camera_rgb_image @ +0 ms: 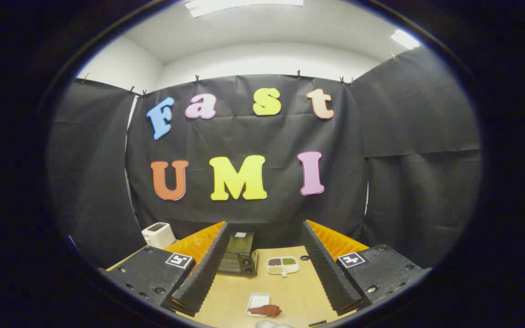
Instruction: Open the toaster oven, put the food inside, and close the toaster oven door.
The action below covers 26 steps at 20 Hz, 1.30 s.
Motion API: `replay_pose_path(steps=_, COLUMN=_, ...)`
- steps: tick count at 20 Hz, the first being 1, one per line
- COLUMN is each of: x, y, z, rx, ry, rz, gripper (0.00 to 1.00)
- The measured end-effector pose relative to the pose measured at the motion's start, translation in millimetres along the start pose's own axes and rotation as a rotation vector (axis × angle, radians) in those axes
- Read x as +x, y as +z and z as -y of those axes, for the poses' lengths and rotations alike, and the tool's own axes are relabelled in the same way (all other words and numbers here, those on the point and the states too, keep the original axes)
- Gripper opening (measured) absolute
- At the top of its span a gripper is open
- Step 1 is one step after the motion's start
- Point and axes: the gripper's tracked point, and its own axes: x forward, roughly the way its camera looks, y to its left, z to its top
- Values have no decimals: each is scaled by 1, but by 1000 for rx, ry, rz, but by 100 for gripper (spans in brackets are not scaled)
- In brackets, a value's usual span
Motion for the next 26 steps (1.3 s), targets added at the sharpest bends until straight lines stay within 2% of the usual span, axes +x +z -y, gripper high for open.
replay_pose_path(steps=10, x=5, y=-3, z=-13, rx=-6, ry=6, rz=8, gripper=100)
replay_pose_path(steps=14, x=20, y=-5, z=-22, rx=-6, ry=-6, rz=5, gripper=100)
replay_pose_path(steps=22, x=101, y=-35, z=-92, rx=-35, ry=11, rz=-32, gripper=100)
replay_pose_path(steps=26, x=158, y=-74, z=-144, rx=-43, ry=28, rz=-58, gripper=100)
